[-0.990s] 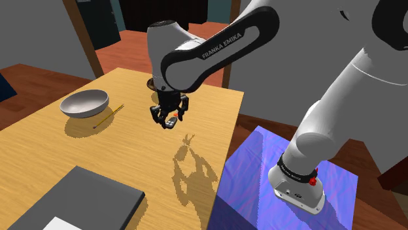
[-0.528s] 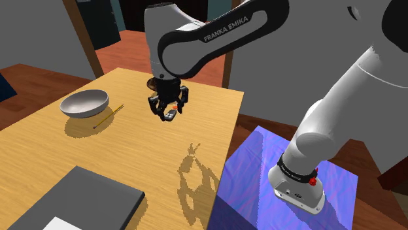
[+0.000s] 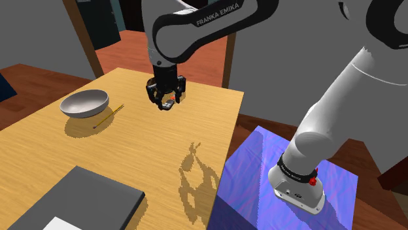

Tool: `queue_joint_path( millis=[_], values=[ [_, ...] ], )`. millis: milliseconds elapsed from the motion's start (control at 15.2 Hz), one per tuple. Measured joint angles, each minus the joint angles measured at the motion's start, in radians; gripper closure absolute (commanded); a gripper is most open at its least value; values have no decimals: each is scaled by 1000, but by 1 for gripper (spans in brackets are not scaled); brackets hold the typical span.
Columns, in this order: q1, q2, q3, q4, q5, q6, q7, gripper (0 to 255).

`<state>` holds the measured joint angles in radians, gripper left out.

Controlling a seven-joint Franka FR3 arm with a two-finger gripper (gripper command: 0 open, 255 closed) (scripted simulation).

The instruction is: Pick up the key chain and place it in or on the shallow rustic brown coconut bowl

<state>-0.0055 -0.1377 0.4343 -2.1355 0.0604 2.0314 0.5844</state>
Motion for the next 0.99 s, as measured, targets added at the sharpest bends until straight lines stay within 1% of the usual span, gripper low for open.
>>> queue_joint_path(
  millis=[330,594,990],
  values=[
    [-44,134,-38,151,-61,-29,-53,255],
    [-68,241,-64,286,-102,-64,-90,255],
    [-89,444,-103,550,-164,-135,-147,255]
  ],
)
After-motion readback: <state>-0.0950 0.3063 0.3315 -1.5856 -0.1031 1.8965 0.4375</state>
